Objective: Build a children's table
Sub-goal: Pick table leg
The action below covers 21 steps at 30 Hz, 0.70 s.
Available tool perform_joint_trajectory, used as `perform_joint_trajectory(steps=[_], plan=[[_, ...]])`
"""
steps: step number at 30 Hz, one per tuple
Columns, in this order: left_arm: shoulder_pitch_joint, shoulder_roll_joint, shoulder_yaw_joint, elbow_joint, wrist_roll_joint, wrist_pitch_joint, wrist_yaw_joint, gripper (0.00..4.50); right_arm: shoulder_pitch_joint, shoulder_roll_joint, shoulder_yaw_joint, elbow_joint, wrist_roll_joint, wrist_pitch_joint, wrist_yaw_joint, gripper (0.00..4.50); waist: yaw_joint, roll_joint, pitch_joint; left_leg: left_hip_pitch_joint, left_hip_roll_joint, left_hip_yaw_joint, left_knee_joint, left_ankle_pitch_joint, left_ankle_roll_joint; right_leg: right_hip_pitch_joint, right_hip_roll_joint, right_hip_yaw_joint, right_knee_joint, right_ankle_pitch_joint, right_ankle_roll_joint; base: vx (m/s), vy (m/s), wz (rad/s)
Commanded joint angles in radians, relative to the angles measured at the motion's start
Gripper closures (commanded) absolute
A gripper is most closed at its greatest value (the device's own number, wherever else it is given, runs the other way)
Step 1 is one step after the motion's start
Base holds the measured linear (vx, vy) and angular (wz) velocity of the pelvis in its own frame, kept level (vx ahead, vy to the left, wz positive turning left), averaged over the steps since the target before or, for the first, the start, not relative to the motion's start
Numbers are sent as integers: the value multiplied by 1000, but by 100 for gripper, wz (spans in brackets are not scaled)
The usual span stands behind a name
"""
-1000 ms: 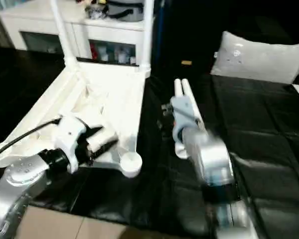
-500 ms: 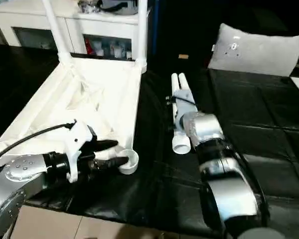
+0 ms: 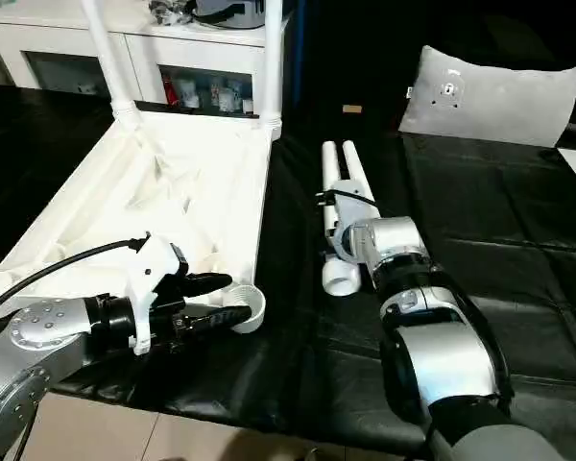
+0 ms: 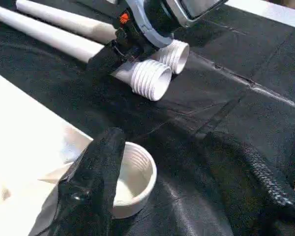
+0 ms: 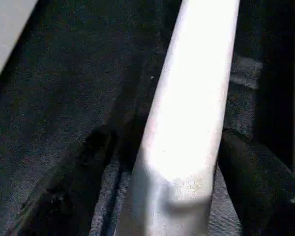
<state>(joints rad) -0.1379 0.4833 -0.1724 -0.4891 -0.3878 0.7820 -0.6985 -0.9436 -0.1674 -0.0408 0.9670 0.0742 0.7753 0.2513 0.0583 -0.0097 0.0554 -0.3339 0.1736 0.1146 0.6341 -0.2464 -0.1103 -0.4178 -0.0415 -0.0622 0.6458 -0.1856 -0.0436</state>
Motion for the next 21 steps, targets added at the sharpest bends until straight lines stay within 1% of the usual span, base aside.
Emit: perform_joint_trajectory(steps=[1,2,3,4,5,6,7,10,11,12,13,14,17,18,20,21], plan=[[-21,4,-5,-11,10,0,8,110,-11,3,-1,28,10,16,28,120,3,6,-56,-23,23,16,-78,-103,3,67,-75,51,-87,-294,-158,0,0,0],[-21,4,-5,-10,10,0,8,110,-12,3,-1,30,10,16,28,124,2,7,-56,-24,24,15,-79,-104,2,68,-75,50,-86,-292,-159,0,0,0],[-22,3,-7,-7,12,-1,12,110,-14,3,5,45,11,18,42,139,2,4,-56,-24,25,14,-80,-111,0,68,-76,49,-87,-300,-158,0,0,0],[-22,3,-7,-7,11,-1,13,110,-14,3,7,48,11,19,48,154,2,5,-55,-25,24,15,-79,-117,-1,68,-78,49,-89,-309,-157,0,0,0],[-22,2,-8,-7,10,-2,15,110,-15,4,9,51,11,20,53,154,1,2,-55,-25,24,15,-79,-116,0,68,-78,49,-89,-313,-154,0,0,0],[-22,1,-7,-6,10,-2,19,110,-15,4,8,56,11,23,58,154,2,3,-56,-26,25,14,-80,-111,0,69,-79,49,-88,-313,-152,0,0,0],[-22,0,-7,-5,11,-3,22,110,-16,4,6,58,12,23,60,166,2,3,-55,-26,25,14,-80,-109,-1,68,-78,49,-88,-313,-151,0,0,0],[-26,-1,-13,-1,17,-2,33,110,-14,3,1,66,11,21,69,196,3,-1,-56,-26,25,15,-80,-102,1,69,-80,49,-88,-314,-148,0,0,0],[-26,-4,-12,0,17,-3,36,110,-13,3,-3,69,13,21,70,211,3,0,-55,-26,25,14,-80,-102,0,67,-79,49,-88,-316,-149,0,0,0],[-25,-7,-11,1,16,-3,40,110,-11,3,-5,73,13,19,71,211,2,-1,-55,-26,26,15,-81,-103,1,67,-79,49,-89,-318,-148,0,0,0],[-25,-8,-10,1,15,-2,43,110,-8,3,-4,74,12,20,74,211,2,0,-54,-26,25,15,-81,-107,0,67,-79,49,-89,-324,-147,0,0,0],[-25,-10,-9,4,16,-1,46,110,-4,5,-6,76,14,20,74,238,2,-1,-55,-26,25,15,-80,-108,1,67,-80,49,-90,-330,-144,0,0,0],[-27,-11,-15,11,24,0,54,110,4,7,-17,71,22,21,71,244,2,-1,-54,-25,26,14,-82,-113,1,66,-80,49,-91,-342,-137,0,0,0],[-29,-17,-14,15,25,-1,62,110,9,11,-39,63,39,18,67,251,2,-4,-53,-24,25,15,-82,-120,1,65,-79,48,-93,-354,-132,0,0,0],[-32,-22,-13,19,26,-4,69,110,17,12,-49,48,49,12,70,257,3,-2,-54,-24,25,15,-82,-117,0,65,-79,48,-93,-355,-127,0,0,0],[-34,-24,-13,22,29,-4,76,110,20,14,-64,41,59,5,61,257,4,-4,-54,-25,25,15,-83,-117,1,65,-80,48,-94,-357,-124,0,0,0]])
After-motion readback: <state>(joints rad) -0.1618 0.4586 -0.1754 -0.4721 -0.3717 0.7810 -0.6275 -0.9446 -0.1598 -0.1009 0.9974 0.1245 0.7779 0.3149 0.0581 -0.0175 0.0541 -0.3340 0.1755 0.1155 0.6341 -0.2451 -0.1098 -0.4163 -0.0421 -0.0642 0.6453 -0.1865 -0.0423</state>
